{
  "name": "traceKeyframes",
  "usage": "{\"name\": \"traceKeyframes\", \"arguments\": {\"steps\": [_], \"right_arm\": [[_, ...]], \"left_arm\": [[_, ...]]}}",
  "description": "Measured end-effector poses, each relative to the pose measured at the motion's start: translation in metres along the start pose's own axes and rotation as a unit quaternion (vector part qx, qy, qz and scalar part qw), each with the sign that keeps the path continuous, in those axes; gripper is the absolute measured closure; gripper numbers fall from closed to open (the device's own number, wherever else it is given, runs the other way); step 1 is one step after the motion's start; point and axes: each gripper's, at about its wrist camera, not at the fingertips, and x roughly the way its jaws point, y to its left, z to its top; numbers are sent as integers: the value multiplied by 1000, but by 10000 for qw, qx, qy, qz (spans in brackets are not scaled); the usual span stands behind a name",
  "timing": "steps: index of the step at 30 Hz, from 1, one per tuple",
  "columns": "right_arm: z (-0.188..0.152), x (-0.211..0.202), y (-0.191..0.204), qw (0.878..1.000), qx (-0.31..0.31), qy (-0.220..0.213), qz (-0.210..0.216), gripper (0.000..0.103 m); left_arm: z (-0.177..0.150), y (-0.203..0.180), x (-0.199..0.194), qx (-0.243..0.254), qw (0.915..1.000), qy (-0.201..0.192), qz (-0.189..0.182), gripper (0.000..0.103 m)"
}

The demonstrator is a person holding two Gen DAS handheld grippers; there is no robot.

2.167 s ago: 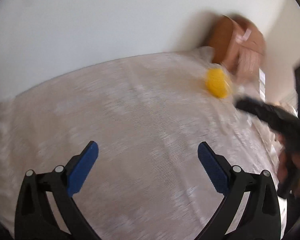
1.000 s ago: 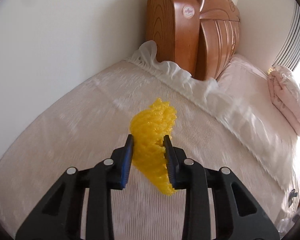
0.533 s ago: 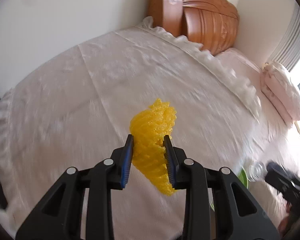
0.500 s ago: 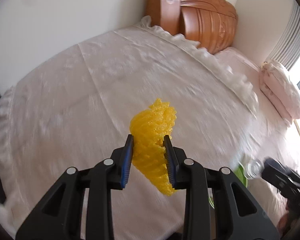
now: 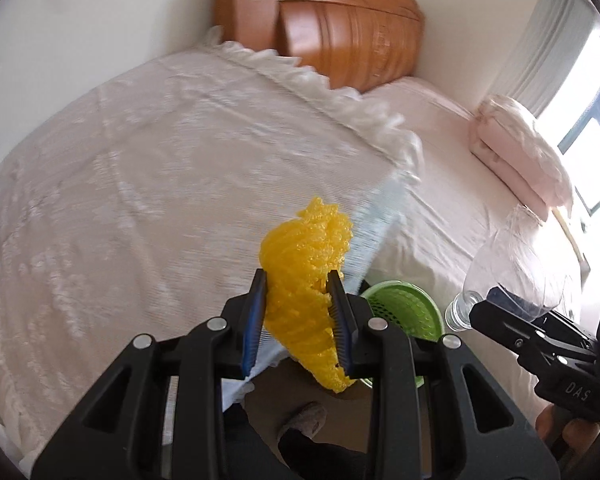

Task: Collect trash
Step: 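Carry the bottle and yellow net to the wastebasket and open both grippers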

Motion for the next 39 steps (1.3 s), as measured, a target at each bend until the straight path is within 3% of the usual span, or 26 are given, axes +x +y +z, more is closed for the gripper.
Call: {"name": "traceKeyframes", "arguments": {"steps": [12, 20, 26, 32, 35, 37, 39], "right_arm": [[-41, -69, -87, 9927, 910, -519, -594, 38], [-75, -97, -138, 9797, 1582, -635, -1057, 38], [-93, -108, -161, 9697, 2020, -754, -1147, 38], [-96, -104, -163, 9683, 2097, -717, -1150, 38], [-92, -98, -162, 9694, 2077, -646, -1137, 38], [-90, -95, -161, 9702, 2059, -612, -1122, 38], [-88, -93, -162, 9708, 2038, -590, -1116, 38]], "left_arm": [[-8, -111, 20, 1026, 9929, 193, -564, 73], [-24, -197, 81, 1880, 9734, 837, -1007, 73], [-33, -228, 98, 2295, 9624, 1012, -1043, 73], [-37, -235, 109, 2452, 9576, 1144, -992, 72], [-42, -241, 124, 2544, 9513, 1401, -1029, 55], [-44, -241, 132, 2567, 9488, 1535, -1020, 22], [-45, -240, 134, 2526, 9518, 1477, -914, 12]]}}
